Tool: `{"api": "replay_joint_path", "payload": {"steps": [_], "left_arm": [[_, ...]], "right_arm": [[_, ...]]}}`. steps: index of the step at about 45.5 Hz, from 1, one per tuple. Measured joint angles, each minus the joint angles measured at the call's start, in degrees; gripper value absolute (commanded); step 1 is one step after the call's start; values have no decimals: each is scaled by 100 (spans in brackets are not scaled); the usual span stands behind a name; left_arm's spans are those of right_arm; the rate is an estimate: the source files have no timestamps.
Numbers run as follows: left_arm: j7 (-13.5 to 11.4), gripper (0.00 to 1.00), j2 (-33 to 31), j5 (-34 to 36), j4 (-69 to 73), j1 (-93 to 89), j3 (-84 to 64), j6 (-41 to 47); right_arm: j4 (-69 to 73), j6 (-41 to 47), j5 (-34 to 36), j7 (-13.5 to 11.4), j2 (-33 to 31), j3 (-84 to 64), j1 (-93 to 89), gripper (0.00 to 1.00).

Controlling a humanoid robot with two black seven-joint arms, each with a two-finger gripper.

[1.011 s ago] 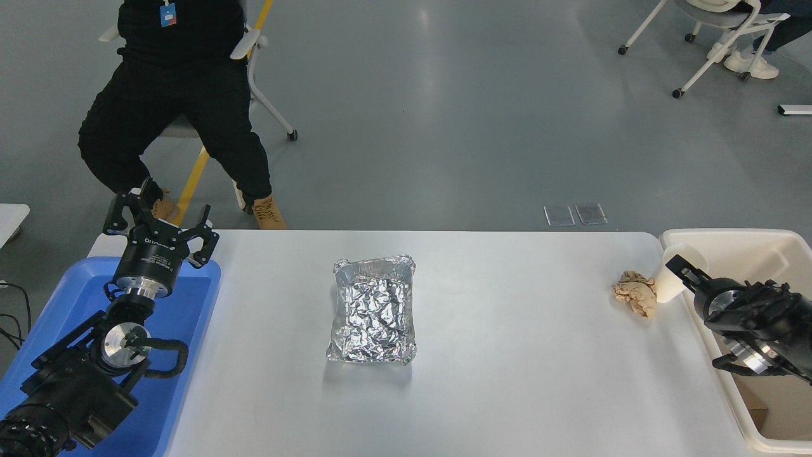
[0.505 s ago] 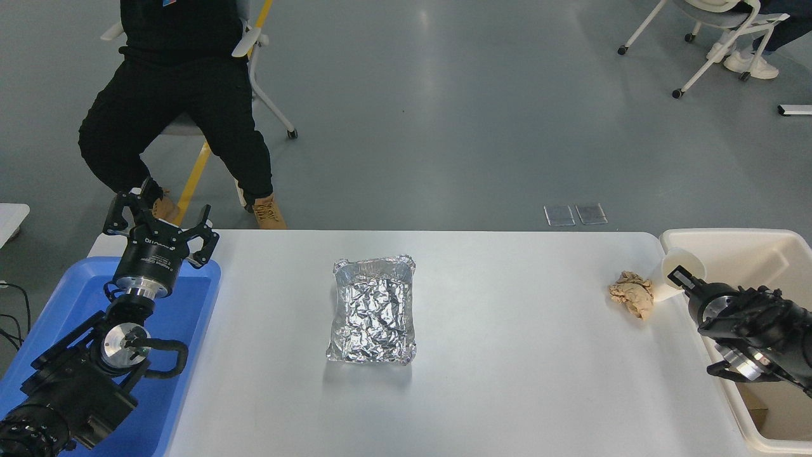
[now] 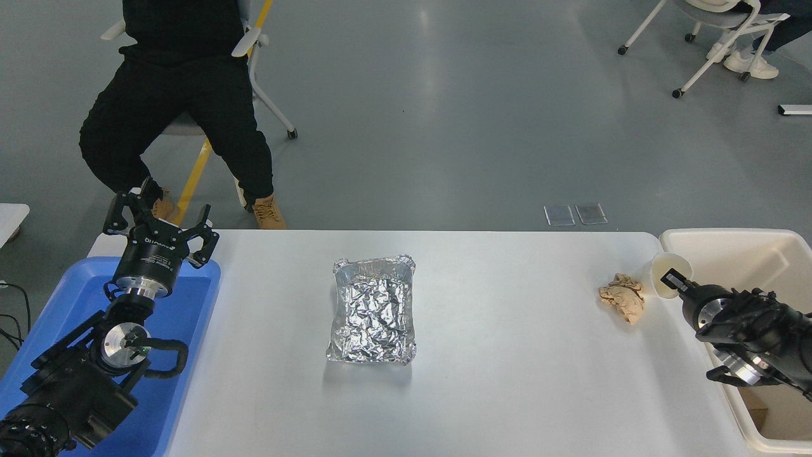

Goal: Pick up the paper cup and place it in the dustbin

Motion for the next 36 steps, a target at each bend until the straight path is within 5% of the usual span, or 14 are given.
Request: {"api": "replay_joint_path", "payload": {"steps": [20,36], "left_arm": [[-3,99,1,-2,-1,-1,0,0],[-3,99,0,-1,-1,0,0,0]], "right_arm": [[847,442,-505,17,-878,-239,1306,0],[1785,1650,-1023,10,-1689,-903,3347,0]]}}
